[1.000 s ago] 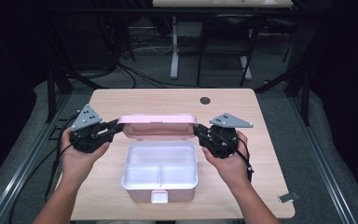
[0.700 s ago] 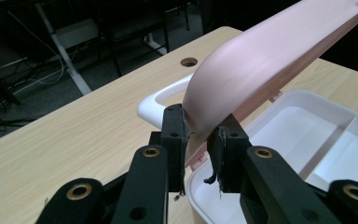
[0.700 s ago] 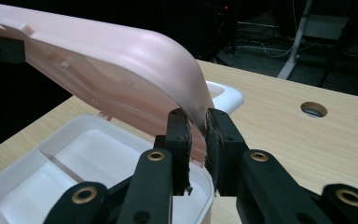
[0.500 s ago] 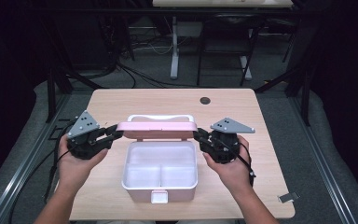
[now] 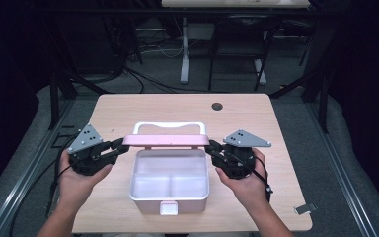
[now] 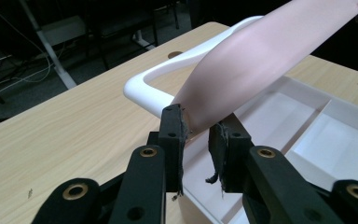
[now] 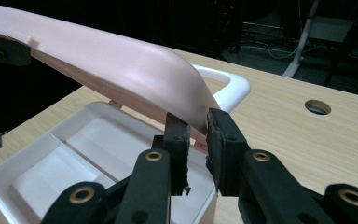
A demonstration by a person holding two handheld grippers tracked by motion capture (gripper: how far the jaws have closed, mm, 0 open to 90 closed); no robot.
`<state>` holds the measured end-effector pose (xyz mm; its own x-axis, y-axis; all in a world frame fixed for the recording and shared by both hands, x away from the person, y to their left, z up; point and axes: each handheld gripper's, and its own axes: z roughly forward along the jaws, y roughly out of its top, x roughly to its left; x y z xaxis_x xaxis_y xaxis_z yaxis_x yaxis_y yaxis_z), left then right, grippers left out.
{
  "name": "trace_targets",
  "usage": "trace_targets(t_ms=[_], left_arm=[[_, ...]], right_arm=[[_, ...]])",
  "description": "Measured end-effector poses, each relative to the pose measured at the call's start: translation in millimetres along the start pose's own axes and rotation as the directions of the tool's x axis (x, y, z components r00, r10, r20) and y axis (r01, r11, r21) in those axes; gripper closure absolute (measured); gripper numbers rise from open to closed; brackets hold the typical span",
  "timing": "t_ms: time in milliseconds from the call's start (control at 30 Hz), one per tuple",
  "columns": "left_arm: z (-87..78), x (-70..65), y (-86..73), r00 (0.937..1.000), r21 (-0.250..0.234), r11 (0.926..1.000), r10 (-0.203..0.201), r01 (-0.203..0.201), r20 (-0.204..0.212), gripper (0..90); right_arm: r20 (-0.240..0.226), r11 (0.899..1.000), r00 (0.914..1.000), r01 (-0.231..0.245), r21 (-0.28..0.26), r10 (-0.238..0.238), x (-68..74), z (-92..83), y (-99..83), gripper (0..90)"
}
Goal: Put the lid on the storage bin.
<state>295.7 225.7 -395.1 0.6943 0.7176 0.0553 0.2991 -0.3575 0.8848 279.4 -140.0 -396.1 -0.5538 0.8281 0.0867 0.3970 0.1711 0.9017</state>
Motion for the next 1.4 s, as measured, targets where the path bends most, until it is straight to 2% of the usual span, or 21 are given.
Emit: trace_targets(t_ms=[300, 467, 600, 933, 1133, 1267, 1400], left_arm=[[-5.4, -6.3, -5.2, 0.9999, -0.001, 0.9999, 0.015, -0.015, 0.001, 76.0], [-7.2, -7.2, -10.2, 0.9998, -0.006, 1.0000, 0.001, -0.001, 0.018, 76.3], [-9.5, -10.1, -13.2, 0.9998, -0.002, 1.0000, 0.006, -0.006, 0.021, 76.3], [-15.0, -15.9, -25.1, 0.9991, -0.001, 1.0000, -0.002, 0.002, 0.043, 76.2], [-15.3, -19.3, -34.0, 0.9984, -0.002, 0.9998, -0.020, 0.020, 0.053, 76.2], [-17.0, -21.0, -38.7, 0.9981, 0.001, 0.9998, -0.018, 0.018, 0.059, 77.1], [-18.3, -25.6, -43.6, 0.9984, 0.016, 0.9999, 0.000, -0.001, 0.057, 77.1]], right_arm=[[-0.008, 1.000, 1.0000, 0.002, -0.004, -0.002, 3.1, -6.2, -4.5, 77.8], [-0.010, 1.000, 1.0000, 0.002, -0.002, -0.002, 4.9, -9.1, -8.7, 77.8], [-0.024, 1.000, 0.9997, -0.007, -0.003, 0.007, 5.7, -12.0, -12.4, 77.8], [-0.035, 1.000, 0.9994, 0.006, -0.001, -0.006, 9.0, -17.4, -22.0, 77.5], [-0.054, 1.000, 0.9985, 0.010, 0.004, -0.010, 9.4, -19.3, -31.1, 77.1], [-0.051, 1.000, 0.9986, 0.014, 0.011, -0.014, 12.6, -21.6, -38.4, 77.3], [-0.053, 1.000, 0.9986, 0.007, 0.015, -0.006, 14.2, -23.8, -45.6, 77.7]])
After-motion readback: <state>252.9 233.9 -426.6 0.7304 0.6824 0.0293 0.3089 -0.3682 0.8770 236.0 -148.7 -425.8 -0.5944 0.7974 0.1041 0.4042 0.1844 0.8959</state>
